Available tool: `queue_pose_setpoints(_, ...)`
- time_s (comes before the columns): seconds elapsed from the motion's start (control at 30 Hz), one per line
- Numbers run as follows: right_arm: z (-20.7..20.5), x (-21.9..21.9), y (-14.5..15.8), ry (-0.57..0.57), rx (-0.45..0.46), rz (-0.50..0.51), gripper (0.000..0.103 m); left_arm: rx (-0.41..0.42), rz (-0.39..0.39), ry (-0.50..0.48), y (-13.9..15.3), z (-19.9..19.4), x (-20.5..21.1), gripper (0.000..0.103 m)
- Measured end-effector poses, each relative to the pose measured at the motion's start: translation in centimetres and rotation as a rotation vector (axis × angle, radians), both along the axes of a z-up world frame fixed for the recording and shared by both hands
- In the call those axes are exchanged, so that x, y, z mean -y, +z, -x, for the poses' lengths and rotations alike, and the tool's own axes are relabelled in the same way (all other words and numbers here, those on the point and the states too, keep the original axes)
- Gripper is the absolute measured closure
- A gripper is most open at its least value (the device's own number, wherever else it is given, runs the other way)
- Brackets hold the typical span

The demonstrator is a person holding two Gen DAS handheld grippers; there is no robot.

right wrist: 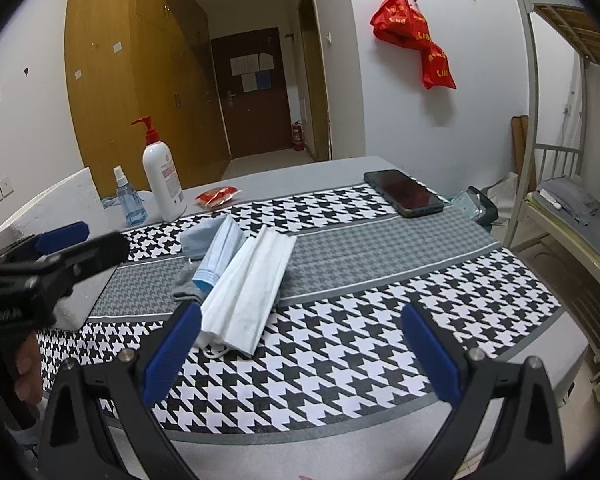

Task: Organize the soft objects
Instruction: 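Lower the left gripper onto the blue face mask and close on it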

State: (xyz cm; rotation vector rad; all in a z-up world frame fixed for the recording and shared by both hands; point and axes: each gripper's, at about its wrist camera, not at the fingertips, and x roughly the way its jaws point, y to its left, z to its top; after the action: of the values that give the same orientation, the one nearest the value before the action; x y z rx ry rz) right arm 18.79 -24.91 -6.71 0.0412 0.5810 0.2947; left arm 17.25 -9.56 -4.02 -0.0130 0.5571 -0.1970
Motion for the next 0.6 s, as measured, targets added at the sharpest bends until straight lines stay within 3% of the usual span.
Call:
queue_pose_setpoints(0.2,-0.8,0.0,-0.4,0.007,-0.014,-0.004,0.002,-0.031,0.021,-0.013,-0.3,-2.3,0.2,0.005)
queue_pose_setpoints(0.6,-2.1,-0.5,-1.1,0.034,-0.038,-0.005,0.002,-0.149,0.021,-0.068,-2.9,-6.7,1.4,0.045)
